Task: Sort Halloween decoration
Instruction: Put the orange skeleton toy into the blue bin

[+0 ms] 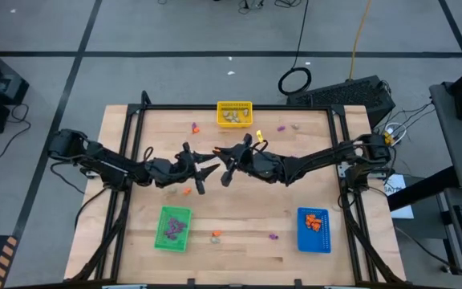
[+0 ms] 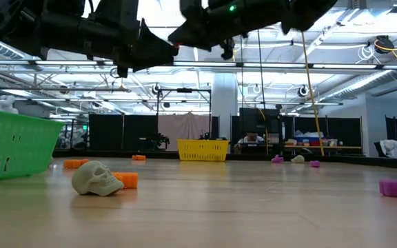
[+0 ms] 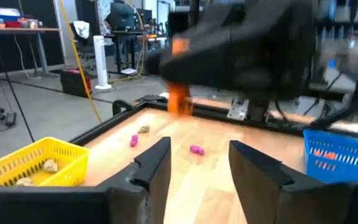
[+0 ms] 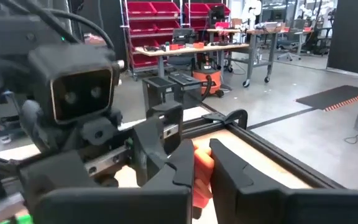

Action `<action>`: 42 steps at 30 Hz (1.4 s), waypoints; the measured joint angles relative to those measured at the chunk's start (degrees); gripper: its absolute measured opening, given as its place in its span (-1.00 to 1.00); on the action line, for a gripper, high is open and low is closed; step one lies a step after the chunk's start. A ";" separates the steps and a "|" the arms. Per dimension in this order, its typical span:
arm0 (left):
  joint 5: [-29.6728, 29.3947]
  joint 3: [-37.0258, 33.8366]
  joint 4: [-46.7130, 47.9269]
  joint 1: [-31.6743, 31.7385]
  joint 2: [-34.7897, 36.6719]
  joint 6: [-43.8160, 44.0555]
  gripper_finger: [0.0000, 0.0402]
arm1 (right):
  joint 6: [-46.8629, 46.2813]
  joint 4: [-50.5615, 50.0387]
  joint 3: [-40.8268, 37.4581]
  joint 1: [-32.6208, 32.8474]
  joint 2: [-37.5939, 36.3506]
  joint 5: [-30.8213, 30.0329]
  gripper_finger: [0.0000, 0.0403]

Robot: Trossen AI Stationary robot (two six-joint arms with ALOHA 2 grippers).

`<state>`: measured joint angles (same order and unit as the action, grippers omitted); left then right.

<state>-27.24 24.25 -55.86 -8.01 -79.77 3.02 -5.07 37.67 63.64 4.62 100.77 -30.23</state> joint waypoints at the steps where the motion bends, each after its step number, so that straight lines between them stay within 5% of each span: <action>1: 0.03 0.00 0.45 0.00 0.00 -0.56 -0.17 | 0.17 -2.04 0.00 0.12 -1.22 0.03 -0.94; 11: 0.40 0.00 3.68 1.86 0.00 -2.24 -0.19 | -8.17 -40.36 0.04 5.70 -15.70 0.29 -0.94; 17: 3.25 0.00 4.79 2.90 0.00 -2.00 -0.24 | -28.07 -70.80 0.09 15.74 -21.22 1.25 -0.93; 20: 3.47 0.00 5.17 3.31 0.00 -1.99 -0.26 | -40.30 -81.89 0.00 21.18 -21.57 8.56 -0.93; 24: 3.47 0.00 5.29 3.54 0.00 -1.94 -0.29 | -53.05 -88.65 0.00 28.06 -21.29 18.85 -0.92; 29: 3.48 0.00 5.56 3.52 0.00 -2.06 -0.29 | -63.72 -93.02 -0.49 33.10 -18.84 24.48 -0.92; 37: 5.58 0.00 5.49 5.36 0.00 -2.26 -0.29 | -64.45 -91.43 -9.98 32.53 -14.75 37.55 -0.92; 42: 7.18 0.00 5.76 6.06 0.00 -1.95 -0.29 | -64.38 -90.49 -12.31 32.57 -14.72 37.89 -0.88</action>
<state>-20.05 24.25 -50.10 -1.95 -79.77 1.07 -69.45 -52.82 51.33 37.19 86.05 7.66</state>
